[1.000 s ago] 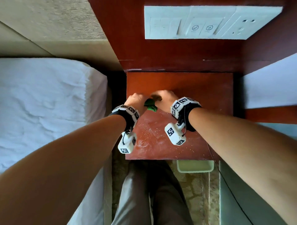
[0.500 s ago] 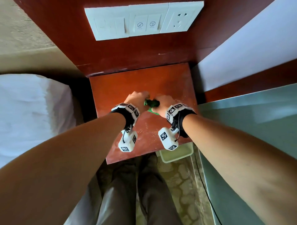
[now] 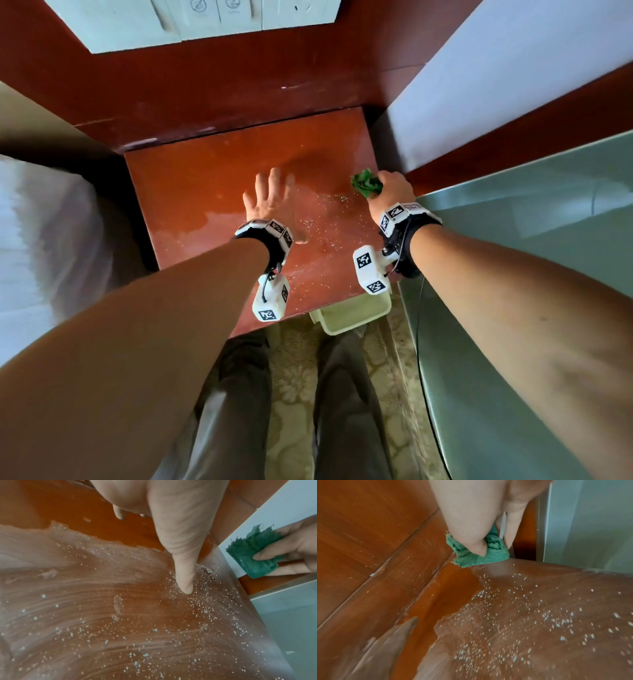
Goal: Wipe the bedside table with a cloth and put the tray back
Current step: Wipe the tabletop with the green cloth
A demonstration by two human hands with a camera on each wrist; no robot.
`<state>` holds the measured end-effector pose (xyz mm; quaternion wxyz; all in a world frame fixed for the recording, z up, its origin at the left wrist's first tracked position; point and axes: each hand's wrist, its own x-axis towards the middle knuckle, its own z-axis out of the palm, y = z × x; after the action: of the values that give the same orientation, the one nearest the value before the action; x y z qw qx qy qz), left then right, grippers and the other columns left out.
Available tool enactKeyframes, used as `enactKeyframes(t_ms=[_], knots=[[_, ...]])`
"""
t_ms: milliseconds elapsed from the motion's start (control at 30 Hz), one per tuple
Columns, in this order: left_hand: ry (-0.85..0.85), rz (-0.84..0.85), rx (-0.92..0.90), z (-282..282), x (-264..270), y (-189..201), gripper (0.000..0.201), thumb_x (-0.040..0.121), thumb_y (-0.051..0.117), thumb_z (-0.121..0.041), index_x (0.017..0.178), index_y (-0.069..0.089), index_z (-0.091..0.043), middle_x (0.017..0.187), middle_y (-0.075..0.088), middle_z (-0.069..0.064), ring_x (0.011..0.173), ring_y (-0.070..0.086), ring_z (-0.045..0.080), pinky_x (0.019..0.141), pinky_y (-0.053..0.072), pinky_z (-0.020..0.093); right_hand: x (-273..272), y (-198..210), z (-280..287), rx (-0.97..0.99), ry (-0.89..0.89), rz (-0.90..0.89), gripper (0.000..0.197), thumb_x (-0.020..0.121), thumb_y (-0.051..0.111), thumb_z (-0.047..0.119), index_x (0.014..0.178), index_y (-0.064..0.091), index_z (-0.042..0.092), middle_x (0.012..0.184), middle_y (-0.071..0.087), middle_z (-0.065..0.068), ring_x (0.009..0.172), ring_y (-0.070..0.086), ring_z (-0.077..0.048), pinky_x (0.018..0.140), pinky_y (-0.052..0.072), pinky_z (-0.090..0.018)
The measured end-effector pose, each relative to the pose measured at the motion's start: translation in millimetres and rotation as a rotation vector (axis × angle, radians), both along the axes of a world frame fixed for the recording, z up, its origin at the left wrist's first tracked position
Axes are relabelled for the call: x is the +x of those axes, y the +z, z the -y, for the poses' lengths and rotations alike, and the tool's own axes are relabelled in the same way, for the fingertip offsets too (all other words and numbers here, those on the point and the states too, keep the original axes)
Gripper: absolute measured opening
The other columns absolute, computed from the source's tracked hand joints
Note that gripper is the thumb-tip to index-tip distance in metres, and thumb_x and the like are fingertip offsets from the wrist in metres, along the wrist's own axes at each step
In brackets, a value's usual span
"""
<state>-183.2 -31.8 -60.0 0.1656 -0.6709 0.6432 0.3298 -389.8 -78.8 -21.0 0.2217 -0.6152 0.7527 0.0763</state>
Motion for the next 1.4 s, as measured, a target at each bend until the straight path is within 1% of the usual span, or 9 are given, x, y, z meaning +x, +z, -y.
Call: enactKeyframes(t_ms=[167,433,667,800,967,1100,1167,1267,1400], knots=[[0.034,0.090,-0.069,-18,-14,-21,0.157,0.044,0.075,-0.081,0.148,-0.030,-0.027,0.156,-0.034,0.008,0.147,-0.016,0.039,0.111,0.004,0.068,-25,-21,21,-0.118,0.071,0.065,0.027,0.086,0.059,0.009,0.113,0.060,0.008,0.117,0.056,-0.013,0.106,0.058,-0.034,0.089,0.047,-0.037],[0.187,0.154,0.002,-33,-34,-19,0.158,0.045,0.077,-0.080,0.151,-0.026,-0.022,0.156,-0.033,0.014,0.147,-0.015,0.041,0.113,0.006,0.067,-46,-44,46,-0.109,0.361,0.098,0.037,0.086,0.054,0.007,0.121,0.062,0.013,0.121,0.055,-0.009,0.107,0.055,-0.033,0.091,0.050,-0.040],[0.178,0.188,0.092,-30,-40,-24,0.155,0.048,0.081,-0.073,0.152,-0.022,-0.023,0.156,-0.033,0.013,0.146,-0.018,0.040,0.115,0.008,0.063,-58,-59,46,-0.131,0.478,0.147,0.034,0.082,0.060,0.006,0.113,0.071,0.014,0.121,0.061,0.000,0.099,0.059,-0.032,0.083,0.054,-0.039],[0.165,0.217,0.092,-29,-42,-22,0.155,0.048,0.080,-0.074,0.152,-0.022,-0.022,0.157,-0.032,0.014,0.147,-0.016,0.041,0.116,0.010,0.063,-70,-55,29,-0.141,0.522,0.179,0.033,0.078,0.060,0.005,0.104,0.074,0.018,0.114,0.065,0.004,0.094,0.061,-0.030,0.075,0.054,-0.034],[0.159,0.231,0.101,-28,-41,-22,0.155,0.047,0.080,-0.075,0.152,-0.022,-0.021,0.156,-0.031,0.015,0.147,-0.015,0.041,0.116,0.011,0.063,-84,-50,10,0.017,0.554,0.180,0.026,0.078,0.067,0.017,0.102,0.074,0.025,0.110,0.066,0.009,0.096,0.063,-0.019,0.074,0.049,-0.025],[0.149,0.237,0.090,-28,-42,-24,0.155,0.047,0.079,-0.076,0.152,-0.023,-0.022,0.157,-0.031,0.015,0.147,-0.015,0.041,0.116,0.011,0.063,-87,-42,9,0.248,0.561,0.079,0.027,0.078,0.066,0.029,0.105,0.072,0.027,0.107,0.067,0.005,0.099,0.063,-0.021,0.084,0.053,-0.034],[0.153,0.232,0.083,-28,-41,-25,0.156,0.047,0.079,-0.076,0.152,-0.022,-0.022,0.157,-0.029,0.015,0.147,-0.014,0.041,0.116,0.012,0.063,-84,-38,11,0.267,0.499,0.096,0.022,0.076,0.065,0.030,0.095,0.073,0.024,0.093,0.070,0.003,0.090,0.065,-0.022,0.074,0.054,-0.031],[0.148,0.224,0.069,-29,-41,-24,0.155,0.047,0.079,-0.076,0.152,-0.021,-0.022,0.158,-0.028,0.015,0.147,-0.013,0.041,0.116,0.013,0.063,-78,-36,19,0.069,0.278,0.191,0.016,0.075,0.063,0.027,0.082,0.068,0.014,0.080,0.067,-0.001,0.077,0.061,-0.023,0.059,0.039,-0.026],[0.143,0.200,0.058,-31,-39,-22,0.154,0.049,0.081,-0.073,0.153,-0.019,-0.020,0.158,-0.026,0.017,0.147,-0.012,0.042,0.116,0.013,0.063,-57,-41,43,-0.106,0.096,0.195,0.022,0.081,0.057,0.020,0.097,0.065,0.007,0.101,0.064,-0.015,0.093,0.060,-0.034,0.074,0.048,-0.036]])
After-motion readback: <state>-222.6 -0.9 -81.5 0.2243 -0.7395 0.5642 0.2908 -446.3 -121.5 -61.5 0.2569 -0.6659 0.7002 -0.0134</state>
